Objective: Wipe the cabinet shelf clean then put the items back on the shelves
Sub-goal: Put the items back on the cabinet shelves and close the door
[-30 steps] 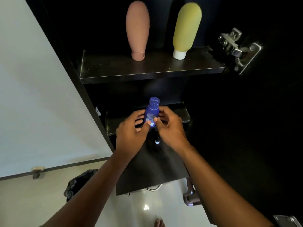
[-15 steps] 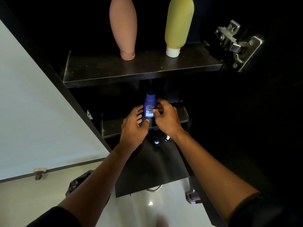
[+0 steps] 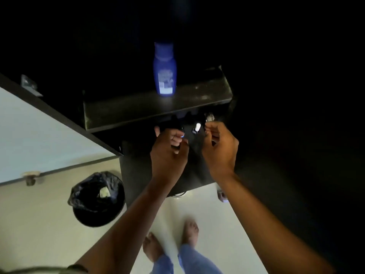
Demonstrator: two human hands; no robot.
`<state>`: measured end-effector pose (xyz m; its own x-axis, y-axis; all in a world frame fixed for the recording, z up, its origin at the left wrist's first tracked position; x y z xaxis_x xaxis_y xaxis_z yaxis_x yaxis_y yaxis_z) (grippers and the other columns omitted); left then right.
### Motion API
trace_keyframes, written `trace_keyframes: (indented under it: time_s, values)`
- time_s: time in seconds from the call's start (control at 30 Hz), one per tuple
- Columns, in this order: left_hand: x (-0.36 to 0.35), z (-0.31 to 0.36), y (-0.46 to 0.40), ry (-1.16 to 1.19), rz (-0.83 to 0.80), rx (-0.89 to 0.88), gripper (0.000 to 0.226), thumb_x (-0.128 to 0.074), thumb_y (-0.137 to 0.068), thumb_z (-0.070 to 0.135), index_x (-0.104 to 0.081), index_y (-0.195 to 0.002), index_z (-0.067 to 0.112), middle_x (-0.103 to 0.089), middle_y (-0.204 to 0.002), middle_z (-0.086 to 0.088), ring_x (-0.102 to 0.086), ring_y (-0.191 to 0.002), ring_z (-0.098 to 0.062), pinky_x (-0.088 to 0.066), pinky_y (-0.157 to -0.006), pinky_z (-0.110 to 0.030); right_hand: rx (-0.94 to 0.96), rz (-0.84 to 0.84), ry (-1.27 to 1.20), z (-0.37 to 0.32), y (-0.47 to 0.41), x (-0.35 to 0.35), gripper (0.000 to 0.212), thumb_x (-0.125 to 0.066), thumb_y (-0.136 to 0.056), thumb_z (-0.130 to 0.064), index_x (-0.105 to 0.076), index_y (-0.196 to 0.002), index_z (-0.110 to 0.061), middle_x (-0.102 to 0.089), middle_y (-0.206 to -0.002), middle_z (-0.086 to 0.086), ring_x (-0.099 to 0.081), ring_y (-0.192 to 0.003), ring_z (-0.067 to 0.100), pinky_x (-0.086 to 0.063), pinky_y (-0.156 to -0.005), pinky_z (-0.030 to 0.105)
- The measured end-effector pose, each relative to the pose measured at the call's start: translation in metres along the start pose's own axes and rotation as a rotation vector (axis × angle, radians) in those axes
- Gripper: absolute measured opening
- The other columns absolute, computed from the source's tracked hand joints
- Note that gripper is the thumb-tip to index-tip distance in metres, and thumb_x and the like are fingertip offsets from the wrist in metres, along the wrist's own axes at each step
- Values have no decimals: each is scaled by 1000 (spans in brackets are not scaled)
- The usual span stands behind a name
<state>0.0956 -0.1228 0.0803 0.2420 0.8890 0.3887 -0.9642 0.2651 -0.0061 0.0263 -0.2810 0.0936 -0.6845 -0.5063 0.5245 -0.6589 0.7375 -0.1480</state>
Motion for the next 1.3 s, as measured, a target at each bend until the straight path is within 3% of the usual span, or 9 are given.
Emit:
trace_keyframes:
  time_s: [0.17, 0.27, 0.43, 0.57, 0.7, 0.8, 0.87, 1.13, 1.3]
  values:
    - [-44, -74, -19, -56, -90, 150, 63, -71, -87, 39, -54, -143, 14, -66, -135, -6, -69, -115, -16, -61, -95, -41, -217, -206, 144, 77, 2, -58, 45, -63, -87, -1, -63, -130, -16, -74, -120, 6, -71, -112, 24, -59, -99, 41]
    - [-59, -98, -34, -160, -113, 171, 74, -72, -89, 40, -44, -152, 14, -58, -147, -9, -68, -117, -19, -59, -99, -43, -220, -251, 161, 91, -10, -84, 50, -62, -86, -2, -59, -133, -20, -71, -122, 4, -68, -115, 23, -58, -100, 43]
    - [-70, -109, -59, -272, -100, 112, 59, -73, -92, 29, -52, -146, 14, -63, -142, -4, -71, -109, -18, -57, -97, -35, -191, -172, 226, 94, -36, -100, 38, -62, -91, 1, -59, -126, -14, -72, -113, 4, -69, -108, 22, -48, -82, 25]
    - [-77, -113, -68, -302, -86, 40, 52, -72, -91, 30, -59, -139, 15, -68, -134, -2, -70, -112, -22, -55, -100, -41, -180, -154, 253, 99, -40, -103, 27, -61, -95, -1, -61, -121, -9, -72, -111, 8, -70, -107, 25, -44, -80, 22]
    - [-79, -117, -71, -391, -87, 21, 39, -69, -94, 30, -66, -130, 14, -77, -114, -3, -73, -105, -19, -28, -108, -10, -117, -131, 285, 94, -37, -100, 20, -62, -94, 0, -64, -113, -6, -74, -106, 12, -71, -102, 31, -53, -79, 33]
    - [-73, -108, -65, -320, -82, 31, 35, -72, -91, 33, -70, -122, 17, -79, -103, -1, -76, -91, -14, -55, -98, -35, -79, -116, 303, 86, -28, -90, 14, -65, -94, -2, -65, -108, -5, -73, -103, 13, -70, -100, 32, -50, -77, 33]
    - [-66, -97, -56, -290, -79, 30, 32, -75, -88, 33, -71, -117, 20, -79, -99, 3, -76, -88, -9, -60, -88, -38, -67, -98, 289, 78, -22, -79, 10, -65, -95, -5, -65, -105, -7, -72, -101, 11, -70, -97, 30, -51, -76, 33]
    - [-13, -25, -12, -18, -165, 22, 28, -83, -83, 12, -71, -109, 17, -78, -104, 0, -76, -98, -5, -65, -86, -36, -19, -5, 245, 7, 19, -11, 5, -66, -99, -18, -67, -104, -18, -72, -96, 0, -68, -91, 20, -59, -77, 39]
    - [44, 65, 8, 30, -164, -116, 28, -83, -85, 13, -75, -111, 14, -78, -98, 12, -74, -91, 4, -60, -82, -18, 16, 43, 88, -62, 38, 41, 18, -67, -98, -12, -69, -116, -15, -69, -102, 0, -67, -92, 14, -60, -83, 33]
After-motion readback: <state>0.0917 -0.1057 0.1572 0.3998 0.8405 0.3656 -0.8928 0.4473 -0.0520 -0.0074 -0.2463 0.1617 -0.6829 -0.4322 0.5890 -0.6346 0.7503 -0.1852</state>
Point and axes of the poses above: each hand's wrist, its own y-axis away from the middle knuckle, its own x-axis out of the back of the hand, z = x × y, the point moved 6 cm from there along -y, towards the middle knuckle
